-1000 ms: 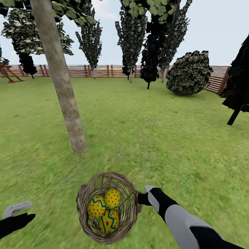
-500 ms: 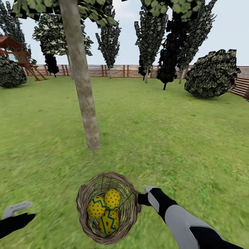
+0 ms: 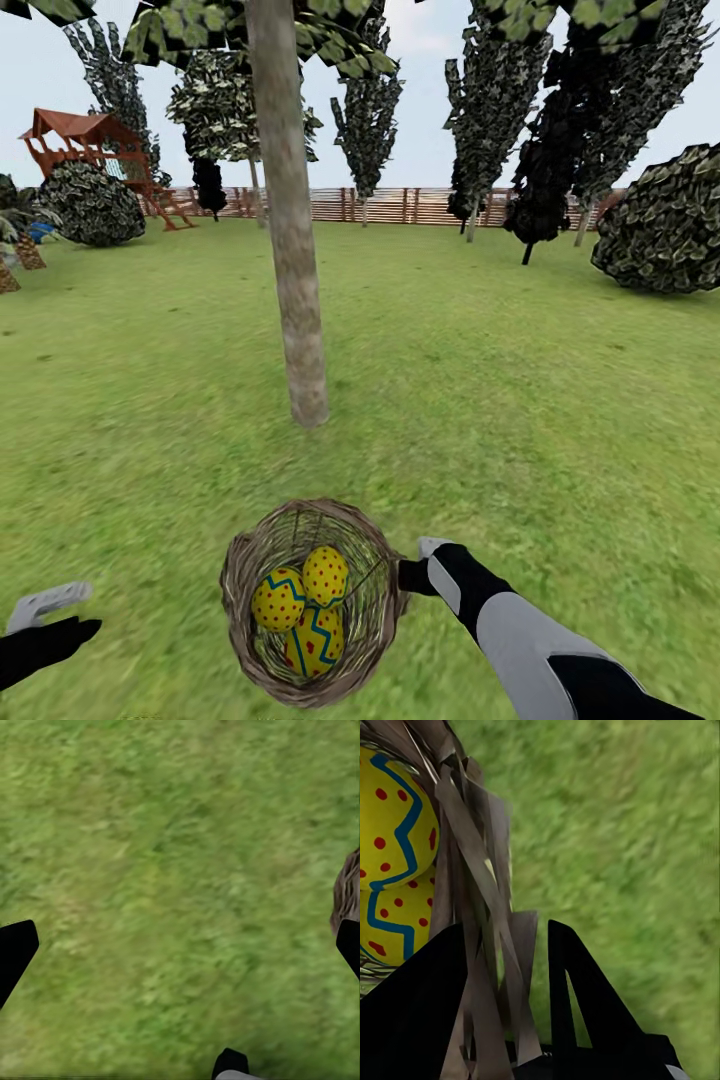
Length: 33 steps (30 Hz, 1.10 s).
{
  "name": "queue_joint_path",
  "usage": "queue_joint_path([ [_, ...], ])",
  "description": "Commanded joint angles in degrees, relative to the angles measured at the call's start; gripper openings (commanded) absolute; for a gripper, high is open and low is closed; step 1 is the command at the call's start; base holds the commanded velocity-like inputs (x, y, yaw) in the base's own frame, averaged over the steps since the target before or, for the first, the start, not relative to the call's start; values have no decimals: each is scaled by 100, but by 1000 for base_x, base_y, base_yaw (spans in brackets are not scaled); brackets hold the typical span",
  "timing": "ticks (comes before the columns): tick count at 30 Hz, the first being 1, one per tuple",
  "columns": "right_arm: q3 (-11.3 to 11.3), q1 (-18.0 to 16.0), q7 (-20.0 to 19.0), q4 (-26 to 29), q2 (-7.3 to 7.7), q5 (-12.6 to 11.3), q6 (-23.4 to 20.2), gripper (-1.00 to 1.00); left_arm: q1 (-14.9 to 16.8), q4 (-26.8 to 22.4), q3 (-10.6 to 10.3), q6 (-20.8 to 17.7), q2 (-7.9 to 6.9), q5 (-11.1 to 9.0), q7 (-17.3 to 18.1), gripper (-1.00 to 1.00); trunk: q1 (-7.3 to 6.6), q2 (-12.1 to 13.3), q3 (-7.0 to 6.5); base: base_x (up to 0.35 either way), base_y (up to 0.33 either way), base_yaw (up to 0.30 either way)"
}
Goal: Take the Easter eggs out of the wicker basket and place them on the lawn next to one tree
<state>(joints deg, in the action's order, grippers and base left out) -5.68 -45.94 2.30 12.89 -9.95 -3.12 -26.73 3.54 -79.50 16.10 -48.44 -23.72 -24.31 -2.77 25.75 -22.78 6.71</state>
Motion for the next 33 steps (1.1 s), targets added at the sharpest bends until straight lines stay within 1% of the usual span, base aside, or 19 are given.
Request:
queue_joint_path([
  [1, -65, -3, 25, 14, -4, -92, -25, -100, 7, -4, 8, -31, -1, -47, -26, 100, 3, -13, 12, 0, 0, 292],
  [33, -63, -3, 16, -50, -4, -92, -25, -100, 8, -9, 16, -34, -1, -47, -16, 100, 3, -13, 12, 0, 0, 292],
])
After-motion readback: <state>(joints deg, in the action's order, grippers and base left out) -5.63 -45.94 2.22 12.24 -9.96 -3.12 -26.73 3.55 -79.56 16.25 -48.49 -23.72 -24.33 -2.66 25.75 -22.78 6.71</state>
